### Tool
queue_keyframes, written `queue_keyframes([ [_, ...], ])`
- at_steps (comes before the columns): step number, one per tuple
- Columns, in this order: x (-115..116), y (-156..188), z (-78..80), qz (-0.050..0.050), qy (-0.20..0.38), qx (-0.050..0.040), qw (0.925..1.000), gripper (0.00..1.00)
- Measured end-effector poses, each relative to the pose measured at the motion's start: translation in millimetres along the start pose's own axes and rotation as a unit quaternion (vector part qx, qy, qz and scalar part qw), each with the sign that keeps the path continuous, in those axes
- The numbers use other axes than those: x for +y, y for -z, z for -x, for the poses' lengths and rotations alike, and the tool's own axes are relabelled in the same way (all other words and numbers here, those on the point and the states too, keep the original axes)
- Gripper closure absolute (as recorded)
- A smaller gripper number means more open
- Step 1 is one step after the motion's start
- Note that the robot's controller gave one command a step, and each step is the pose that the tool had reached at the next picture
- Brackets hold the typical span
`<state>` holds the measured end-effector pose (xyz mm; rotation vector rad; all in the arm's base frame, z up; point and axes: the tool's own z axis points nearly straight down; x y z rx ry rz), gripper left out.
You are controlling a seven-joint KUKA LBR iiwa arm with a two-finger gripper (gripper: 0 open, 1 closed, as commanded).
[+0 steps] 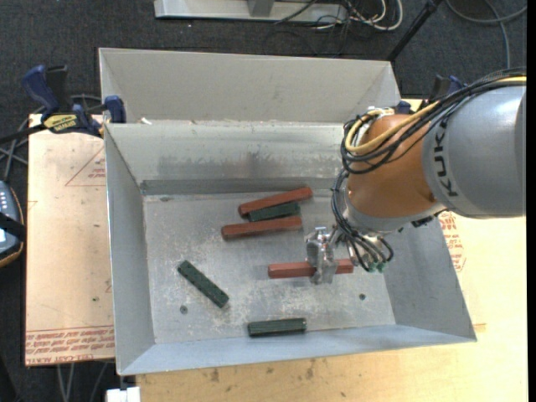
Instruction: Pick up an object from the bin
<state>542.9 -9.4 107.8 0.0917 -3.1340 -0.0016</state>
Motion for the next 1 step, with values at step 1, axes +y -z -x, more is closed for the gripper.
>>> queue_keyframes([
  [1,0.0,20.8,1.4,0.000,0.000,-0.0038,1.0000,1.00],
])
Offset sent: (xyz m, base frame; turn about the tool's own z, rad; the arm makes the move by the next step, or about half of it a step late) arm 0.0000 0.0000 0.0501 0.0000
